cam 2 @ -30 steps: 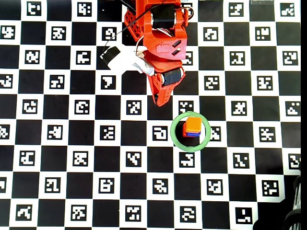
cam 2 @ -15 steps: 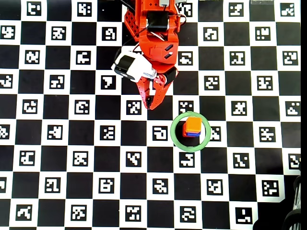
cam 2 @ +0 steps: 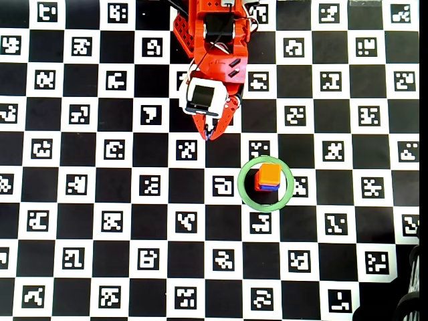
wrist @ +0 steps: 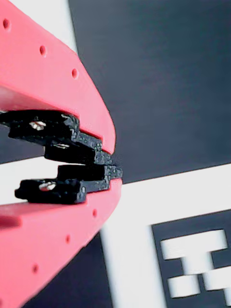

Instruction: Grab the red cube then put it in the green circle then put the blue cube on top and finally the orange cube on top

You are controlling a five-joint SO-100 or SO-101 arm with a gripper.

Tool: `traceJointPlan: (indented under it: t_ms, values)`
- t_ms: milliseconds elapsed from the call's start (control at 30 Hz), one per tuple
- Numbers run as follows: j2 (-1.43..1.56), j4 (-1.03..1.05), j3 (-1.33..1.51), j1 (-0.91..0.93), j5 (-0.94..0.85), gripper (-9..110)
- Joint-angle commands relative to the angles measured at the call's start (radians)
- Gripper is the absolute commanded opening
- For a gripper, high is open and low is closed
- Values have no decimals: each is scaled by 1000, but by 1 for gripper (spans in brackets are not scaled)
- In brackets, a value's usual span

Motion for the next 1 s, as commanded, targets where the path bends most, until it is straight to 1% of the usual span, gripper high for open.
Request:
traceJointPlan:
  t_ms: [0,133,333,400,500,967]
  values:
    - [84,77,51,3,-14,-6]
    - [101,166,51,-6,-34,-6]
    - [101,295,51,-17,-215,-6]
    - [101,302,51,-20,-173,-6]
    - [101,302,51,-18,-163,-6]
    - [101,302,51,-18,-163,-6]
